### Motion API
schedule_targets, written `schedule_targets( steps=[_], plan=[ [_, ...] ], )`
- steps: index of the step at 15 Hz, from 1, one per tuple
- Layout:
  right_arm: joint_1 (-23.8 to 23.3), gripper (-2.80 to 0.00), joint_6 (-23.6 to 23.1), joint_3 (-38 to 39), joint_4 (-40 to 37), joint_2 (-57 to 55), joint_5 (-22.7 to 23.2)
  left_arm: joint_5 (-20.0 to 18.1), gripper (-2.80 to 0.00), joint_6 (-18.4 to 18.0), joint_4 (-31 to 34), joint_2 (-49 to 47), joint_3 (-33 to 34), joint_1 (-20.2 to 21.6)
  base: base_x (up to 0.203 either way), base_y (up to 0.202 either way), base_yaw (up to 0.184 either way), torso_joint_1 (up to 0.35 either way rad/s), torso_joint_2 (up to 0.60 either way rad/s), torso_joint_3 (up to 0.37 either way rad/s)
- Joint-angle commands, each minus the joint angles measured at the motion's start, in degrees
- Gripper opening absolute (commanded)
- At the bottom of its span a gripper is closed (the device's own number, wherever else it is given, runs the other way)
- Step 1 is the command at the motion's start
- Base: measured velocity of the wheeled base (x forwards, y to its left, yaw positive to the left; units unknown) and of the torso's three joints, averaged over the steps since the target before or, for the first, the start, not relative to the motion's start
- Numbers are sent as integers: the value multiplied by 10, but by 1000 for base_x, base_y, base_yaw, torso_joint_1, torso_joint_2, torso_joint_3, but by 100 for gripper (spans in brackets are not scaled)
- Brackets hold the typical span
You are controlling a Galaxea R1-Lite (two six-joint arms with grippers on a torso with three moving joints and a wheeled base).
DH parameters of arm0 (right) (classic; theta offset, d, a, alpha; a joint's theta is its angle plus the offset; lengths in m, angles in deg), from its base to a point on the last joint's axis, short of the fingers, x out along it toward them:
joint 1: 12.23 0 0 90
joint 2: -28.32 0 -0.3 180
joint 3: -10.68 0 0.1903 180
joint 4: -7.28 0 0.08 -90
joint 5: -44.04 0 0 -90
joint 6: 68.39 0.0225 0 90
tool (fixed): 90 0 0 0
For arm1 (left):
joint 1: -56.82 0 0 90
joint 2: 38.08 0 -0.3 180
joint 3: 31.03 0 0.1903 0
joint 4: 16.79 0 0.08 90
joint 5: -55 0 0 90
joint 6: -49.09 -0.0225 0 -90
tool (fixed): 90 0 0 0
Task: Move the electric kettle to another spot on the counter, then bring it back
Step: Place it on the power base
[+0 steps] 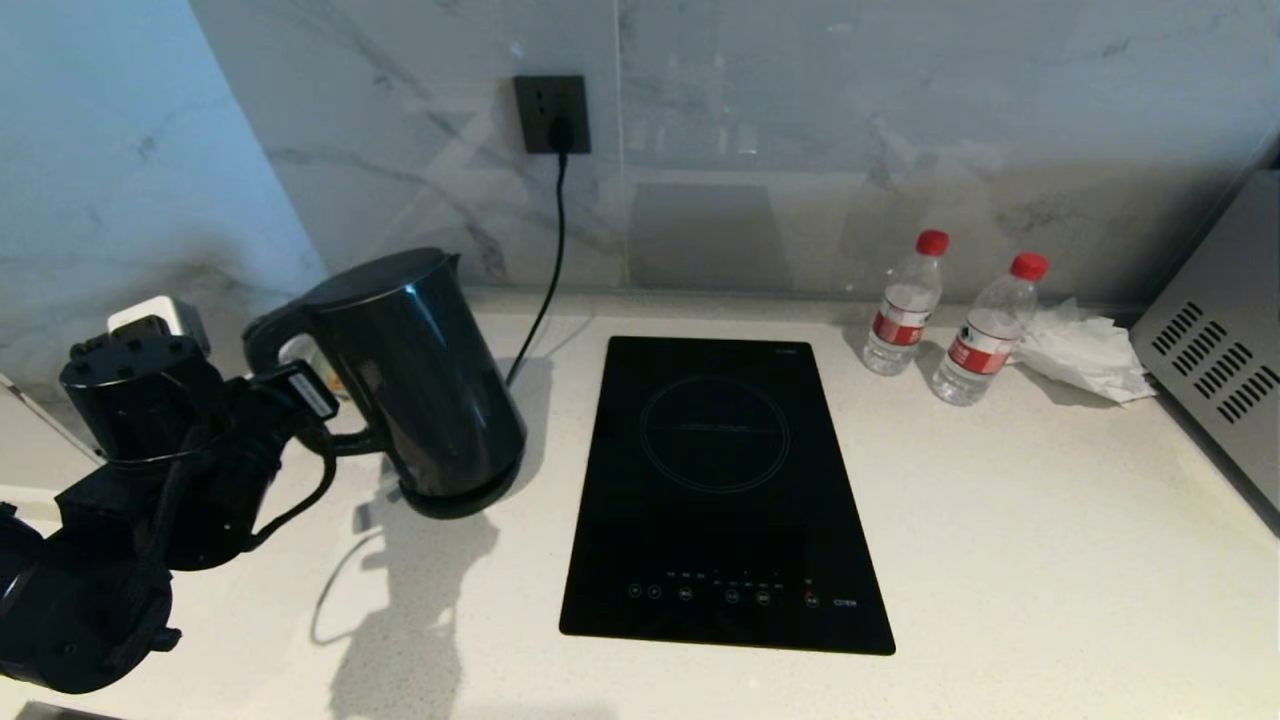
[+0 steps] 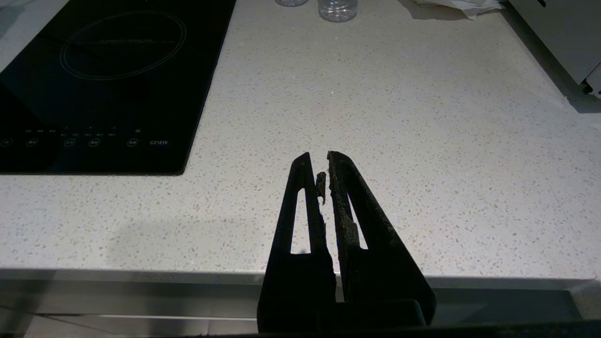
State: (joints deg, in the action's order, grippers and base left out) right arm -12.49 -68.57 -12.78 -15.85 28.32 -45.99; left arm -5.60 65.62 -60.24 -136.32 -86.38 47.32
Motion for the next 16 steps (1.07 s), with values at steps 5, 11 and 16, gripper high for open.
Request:
schedule_targets(
  steps=[5, 11, 16],
  plan=[
    [0, -280, 0, 1, 0, 0, 0, -36, -280, 1, -45, 7, 52, -17, 0, 0, 0, 0, 0, 0],
    [0, -280, 0, 0, 0, 0, -1, -37, -280, 0, -47, 16, 53, -15, 0, 0, 0, 0, 0, 0],
    [0, -280, 0, 0, 0, 0, 0, -28, -280, -6, -45, 12, 49, -14, 0, 0, 0, 0, 0, 0]
  ],
)
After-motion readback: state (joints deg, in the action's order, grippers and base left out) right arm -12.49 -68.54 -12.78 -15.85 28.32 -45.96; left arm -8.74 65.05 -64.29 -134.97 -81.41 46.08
